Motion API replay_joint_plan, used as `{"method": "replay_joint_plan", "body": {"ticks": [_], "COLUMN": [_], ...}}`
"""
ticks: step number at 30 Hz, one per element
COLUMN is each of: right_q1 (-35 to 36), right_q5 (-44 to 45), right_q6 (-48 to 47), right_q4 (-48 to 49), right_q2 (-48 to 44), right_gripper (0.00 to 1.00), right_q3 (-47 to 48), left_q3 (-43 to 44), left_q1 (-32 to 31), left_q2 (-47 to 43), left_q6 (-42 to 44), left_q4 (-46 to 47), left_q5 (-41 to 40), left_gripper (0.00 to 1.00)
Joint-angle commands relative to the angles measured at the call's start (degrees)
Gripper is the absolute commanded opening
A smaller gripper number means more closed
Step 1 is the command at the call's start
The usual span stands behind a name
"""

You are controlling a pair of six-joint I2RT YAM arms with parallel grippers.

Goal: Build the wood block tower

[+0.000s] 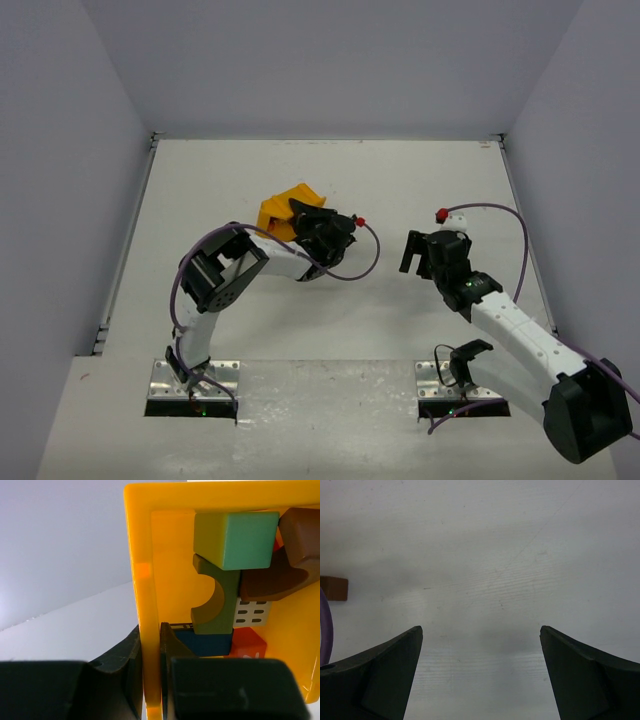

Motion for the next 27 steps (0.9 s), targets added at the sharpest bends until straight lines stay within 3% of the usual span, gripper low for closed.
{"method": "replay_joint_plan", "body": {"ticks": [1, 14, 27], "right_q1": [0.05, 0.06, 0.07], "right_q5": [1.29, 0.14, -1.17], "right_q6": [0.71, 0.27, -0.25], "right_q4": [1.39, 2.39, 3.25], "right_q2": [0.37, 2.00, 3.56], "right_gripper": [0.99, 0.99, 0.99], "right_q3": [1.73, 1.75, 1.93], "left_q3": [-2.31, -3.32, -2.11], "left_q1": [-1.48, -6.65, -9.33], "left_q2": [-0.61, 3.52, 8.84], "left_q6": [4.84, 9.61, 6.05], "left_q4": [5.52, 8.91, 5.33], "left_q5": [-4.26, -9.87, -11.89], "left_gripper": [0.00, 0.00, 0.00]}}
